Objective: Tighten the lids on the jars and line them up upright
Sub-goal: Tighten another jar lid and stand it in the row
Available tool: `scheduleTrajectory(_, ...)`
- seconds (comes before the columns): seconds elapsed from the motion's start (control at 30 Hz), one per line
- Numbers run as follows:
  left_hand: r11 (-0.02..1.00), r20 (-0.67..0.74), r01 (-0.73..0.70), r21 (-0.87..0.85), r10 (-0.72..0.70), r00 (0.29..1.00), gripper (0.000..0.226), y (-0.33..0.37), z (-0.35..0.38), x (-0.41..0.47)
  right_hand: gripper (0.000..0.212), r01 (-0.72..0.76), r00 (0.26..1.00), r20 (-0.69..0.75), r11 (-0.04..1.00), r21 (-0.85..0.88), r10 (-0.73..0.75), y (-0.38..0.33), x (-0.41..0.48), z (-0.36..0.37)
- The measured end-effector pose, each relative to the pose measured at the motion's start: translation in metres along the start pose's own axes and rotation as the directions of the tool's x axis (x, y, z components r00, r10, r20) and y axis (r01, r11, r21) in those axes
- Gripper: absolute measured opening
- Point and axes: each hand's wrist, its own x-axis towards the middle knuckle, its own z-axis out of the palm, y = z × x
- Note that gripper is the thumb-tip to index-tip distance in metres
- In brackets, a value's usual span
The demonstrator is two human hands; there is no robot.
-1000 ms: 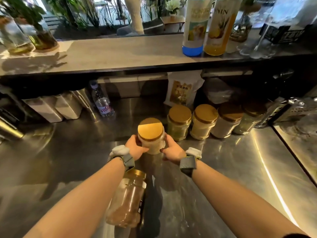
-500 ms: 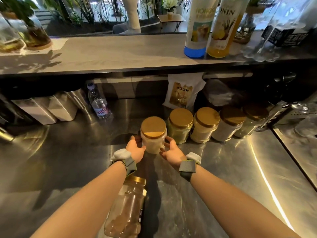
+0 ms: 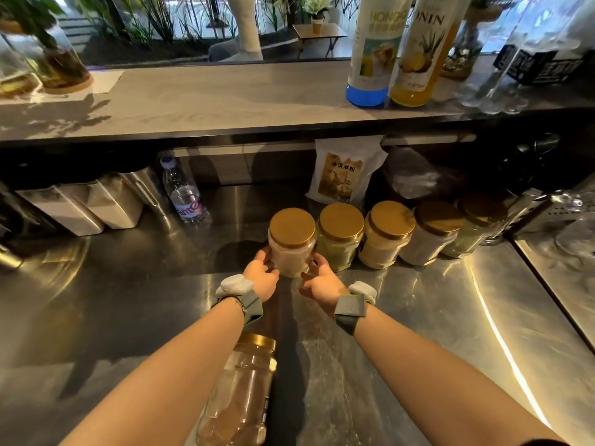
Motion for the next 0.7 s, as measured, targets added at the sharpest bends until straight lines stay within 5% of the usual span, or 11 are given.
scheduleTrajectory(0.43,0.989,0.086,0.028,-0.143,-0.015,0.996,0.050,0.001,-0.009,-0.009,0.059,-0.066,0.990,-0.128,0.998,-0.015,0.064,0.001,-0.009,0.006)
scheduleTrajectory(0.7,0.993,-0.033,0.006,-0.117,-0.010,0.999,0.045,-0.039,-0.052,-0.057,0.033,-0.160,0.986,-0.036,0.987,0.029,0.161,0.037,-0.058,0.030)
